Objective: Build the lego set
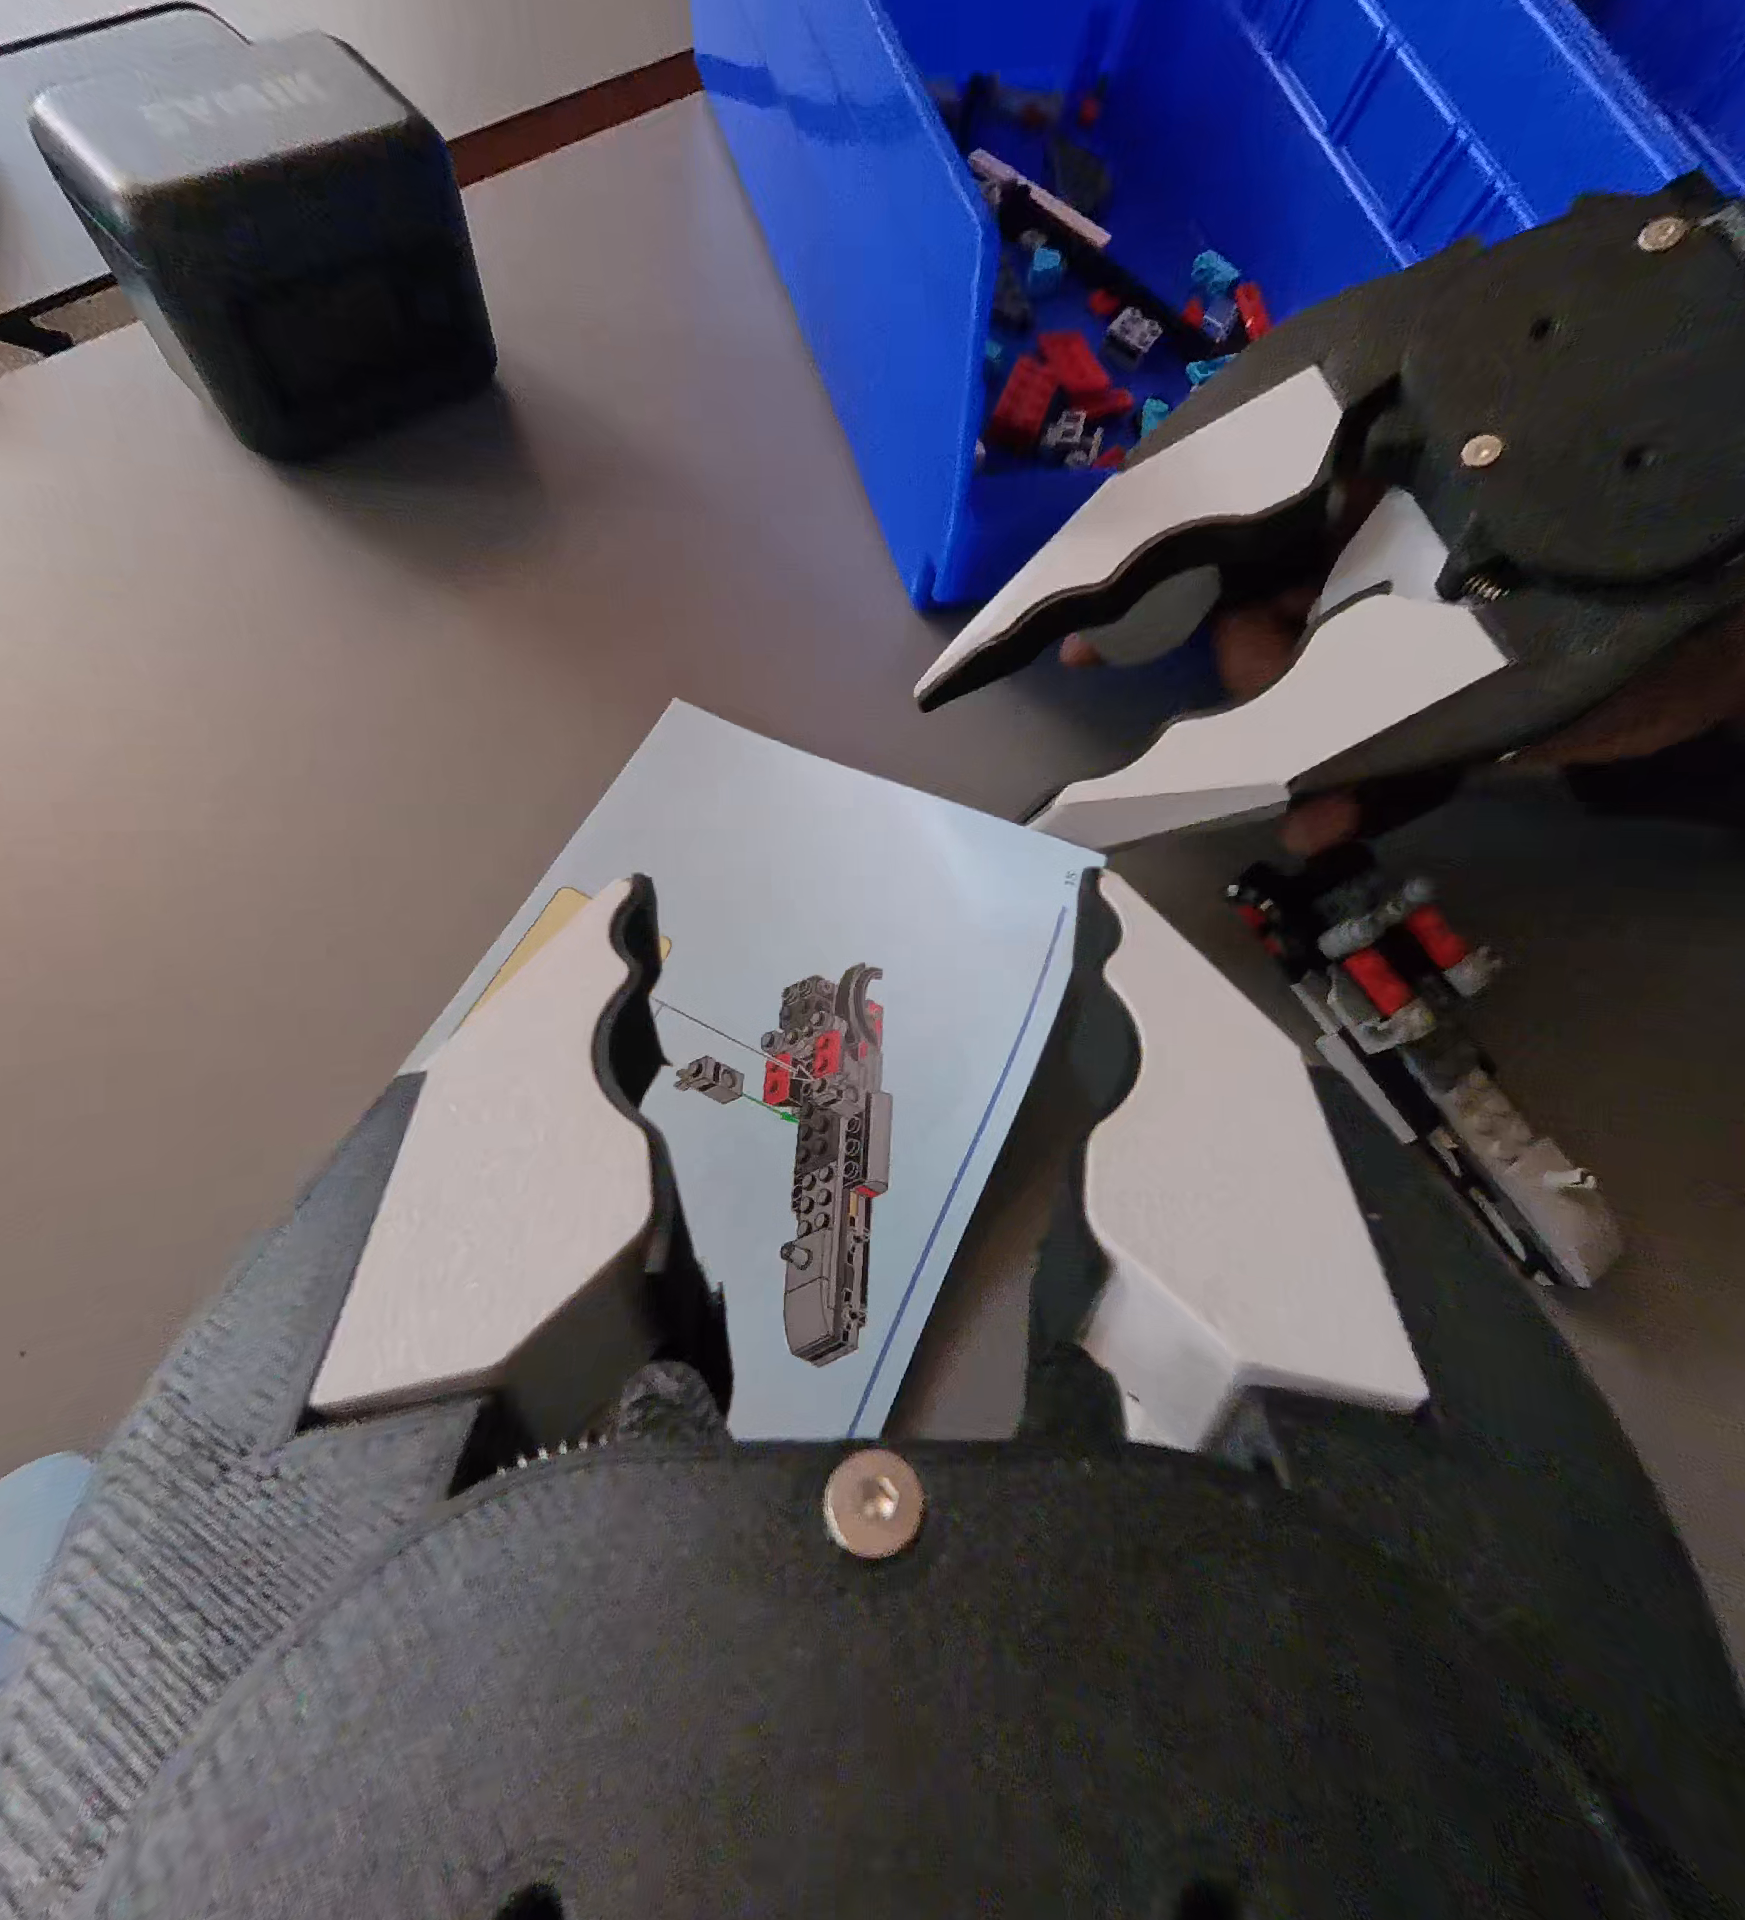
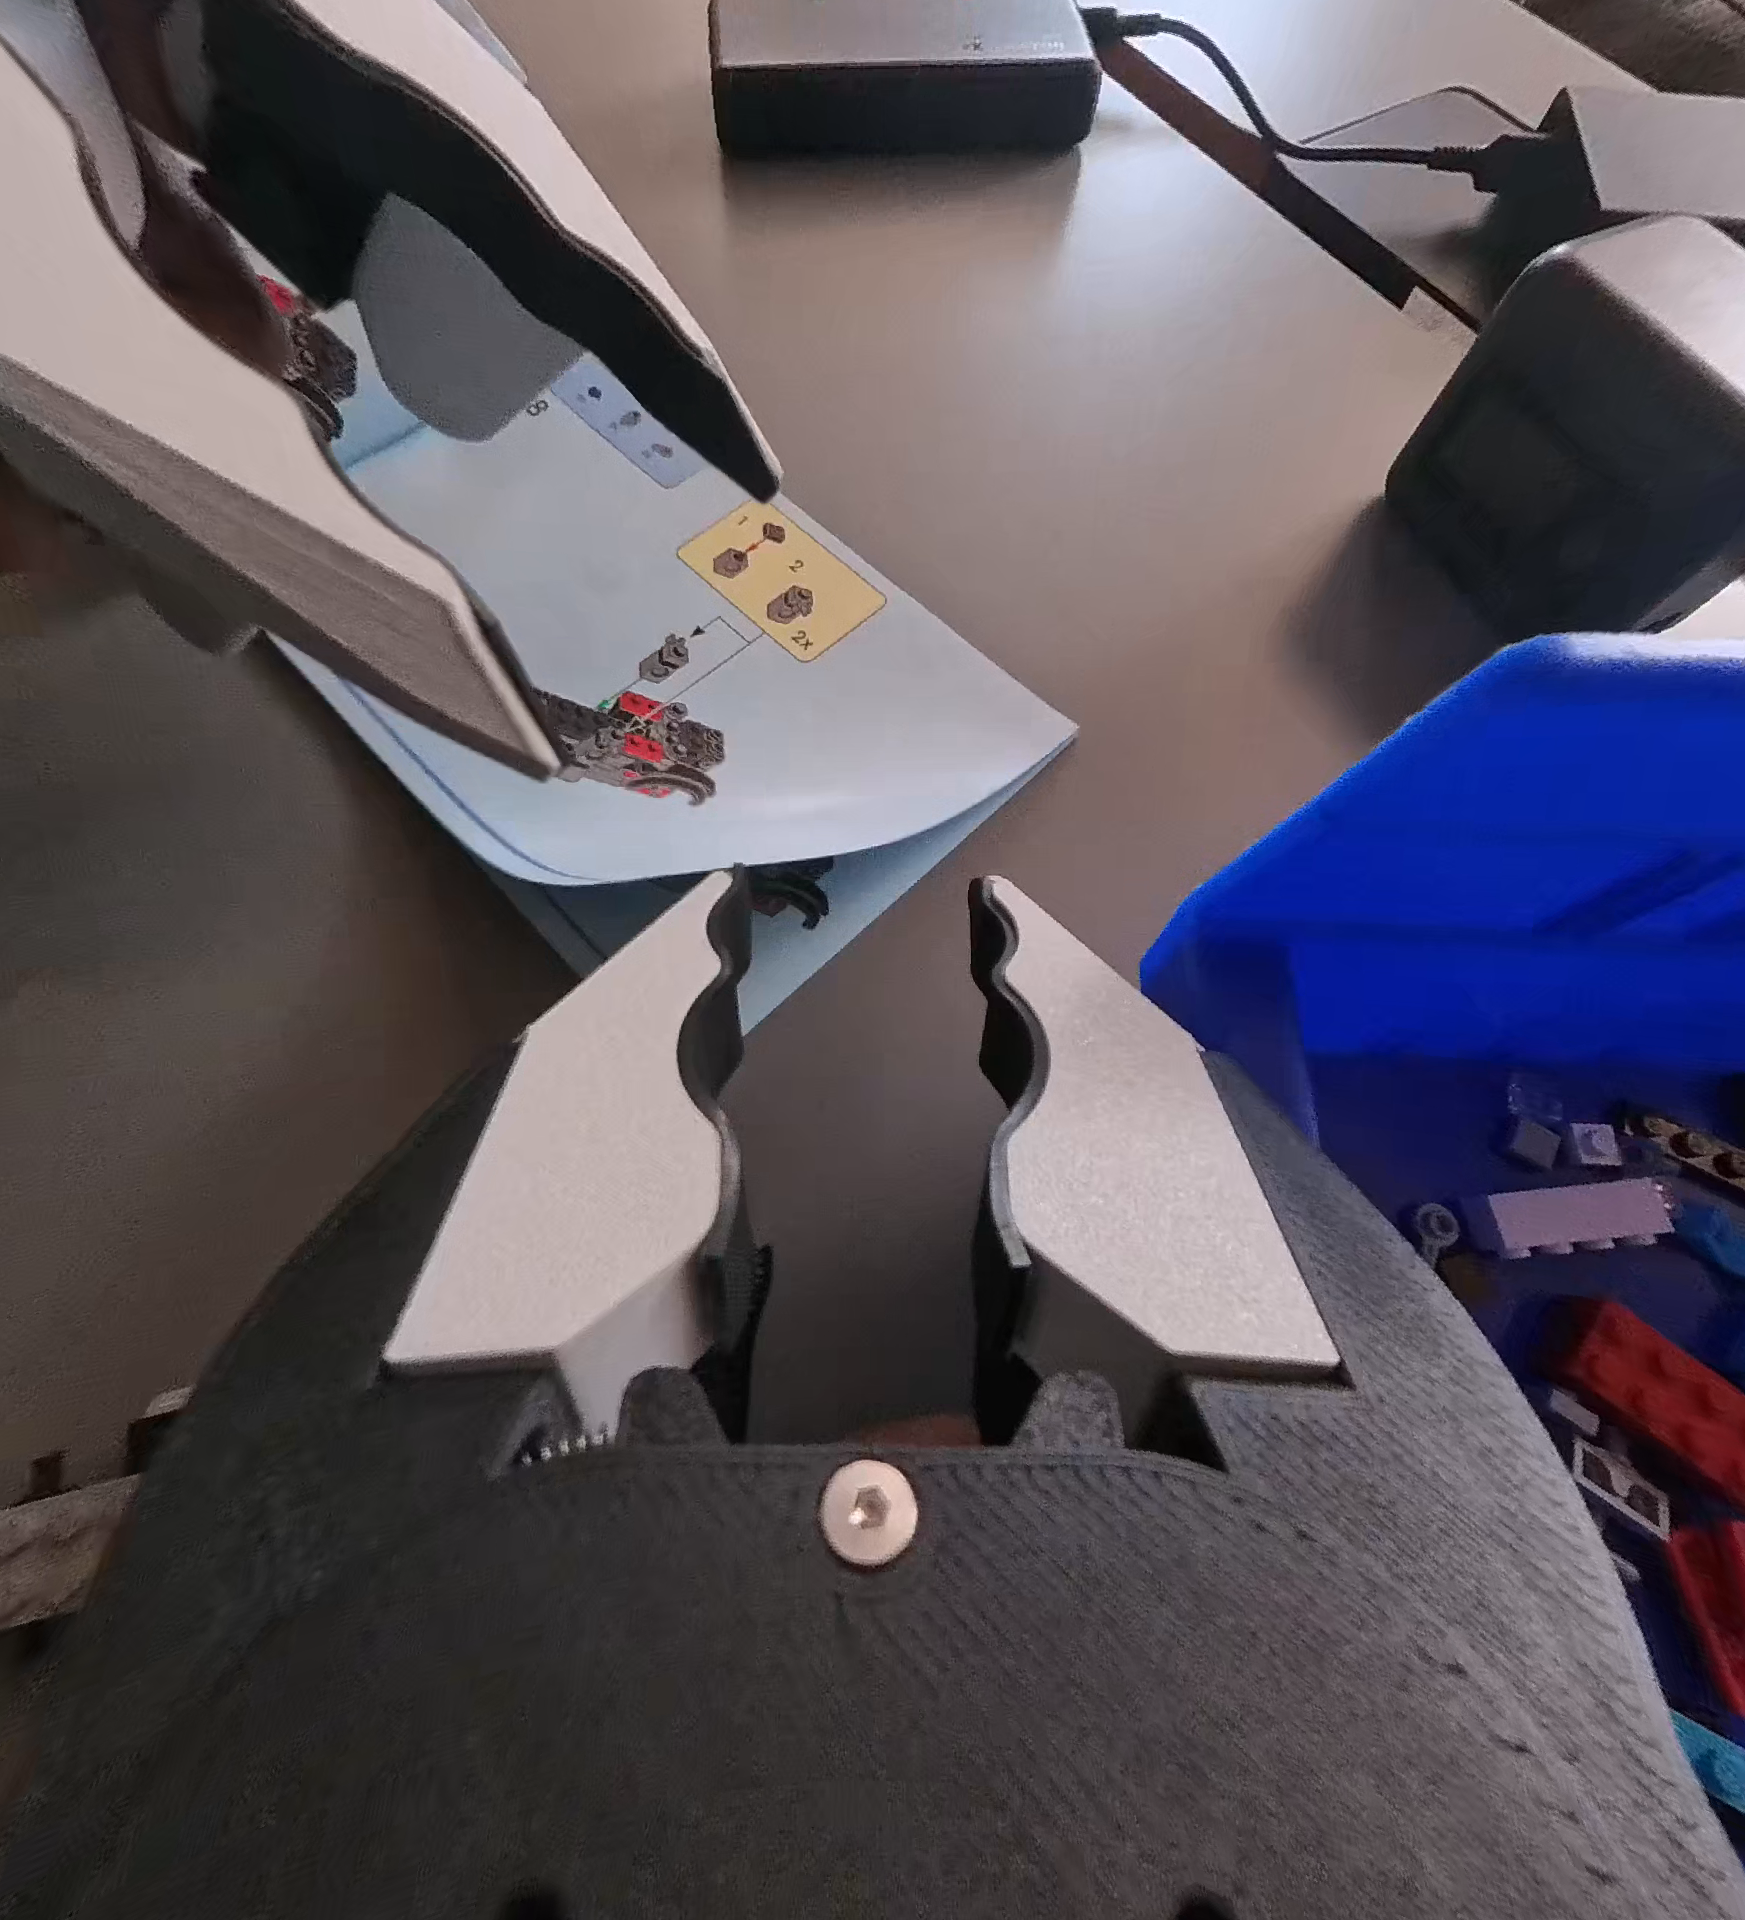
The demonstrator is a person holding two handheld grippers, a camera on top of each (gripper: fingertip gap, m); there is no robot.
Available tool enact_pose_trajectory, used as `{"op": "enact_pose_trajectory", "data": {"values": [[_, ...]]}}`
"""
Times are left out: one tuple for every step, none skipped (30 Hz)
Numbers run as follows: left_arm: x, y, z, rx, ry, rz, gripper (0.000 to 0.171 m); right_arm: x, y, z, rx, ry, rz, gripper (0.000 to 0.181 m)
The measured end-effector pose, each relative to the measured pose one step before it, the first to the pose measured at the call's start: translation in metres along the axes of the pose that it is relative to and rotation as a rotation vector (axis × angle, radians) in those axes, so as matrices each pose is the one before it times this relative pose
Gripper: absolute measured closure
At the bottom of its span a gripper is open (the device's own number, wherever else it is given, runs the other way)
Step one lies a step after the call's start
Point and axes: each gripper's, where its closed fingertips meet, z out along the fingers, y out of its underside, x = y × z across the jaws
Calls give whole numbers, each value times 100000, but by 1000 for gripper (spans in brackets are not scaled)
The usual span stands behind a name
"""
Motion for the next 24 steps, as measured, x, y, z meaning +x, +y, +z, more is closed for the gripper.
{"op": "enact_pose_trajectory", "data": {"values": [[206, 33, 27, -517, 418, 804, 91, -3, 2, 28, 10, 138, -111, 137], [225, 141, 43, -1067, 281, 1747, 91, -4, -22, 6, 183, 88, -39, 137], [233, 153, 70, -1234, 167, 2276, 91, 4, -62, -11, 358, 69, 69, 137], [312, 120, 89, -1027, 465, 2321, 91, 0, -86, -21, 434, -12, 153, 137], [360, 96, 124, -885, 697, 2058, 91, -4, -88, -20, 447, -29, 184, 138], [397, 81, 156, -800, 930, 1925, 92, 10, -84, -2, 414, 16, 281, 137], [342, 81, 176, -691, 784, 1635, 93, -6, -89, -10, 386, -49, 383, 137], [231, 126, 191, -970, 428, 1302, 94, -28, -95, 11, 303, -170, 427, 138], [52, 195, 186, -1192, -339, 860, 96, -32, -63, 21, 139, -233, 423, 137], [-99, 206, 139, -1052, -769, 437, 101, -53, -71, 38, 100, -242, 407, 137], [-147, 139, 83, -567, -662, -27, 109, -102, -58, 59, 69, -452, 434, 137], [-136, 50, 15, 204, -237, -573, 118, -134, -38, 71, -104, -673, 474, 137], [-18, -56, -45, 935, 780, -1002, 128, -130, -22, 92, -289, -500, 416, 137], [1, -118, -97, 1296, 1049, -1343, 135, -107, -58, 74, -168, -275, 142, 138], [59, -118, -124, 1147, 1419, -1376, 141, -88, -86, 38, 11, -96, -4, 137], [72, -129, -161, 1238, 1415, -1385, 150, -79, -109, 27, 81, -100, 38, 137], [11, -169, -164, 1448, 1016, -1542, 157, -88, -136, 15, 64, -193, 232, 137], [39, -186, -149, 1602, 1331, -1727, 162, -99, -133, 32, -94, -346, 505, 138], [53, -173, -132, 1535, 1466, -1912, 166, -113, -153, 60, -224, -506, 697, 138], [-16, -131, -121, 1313, 1115, -2120, 169, -92, -182, 59, -297, -300, 941, 138], [-112, -116, -136, 1262, 597, -2413, 170, 1, -147, 48, -643, 296, 1426, 137], [-160, -89, -158, 1102, 482, -2597, 171, 20, -41, 14, -1066, 354, 1713, 137], [-180, -124, -182, 1270, 400, -2834, 170, -101, -31, -19, -853, -415, 1950, 137], [-201, -194, -228, 1708, 380, -3159, 171, -202, -122, -79, 47, -1250, 3048, 137]]}}
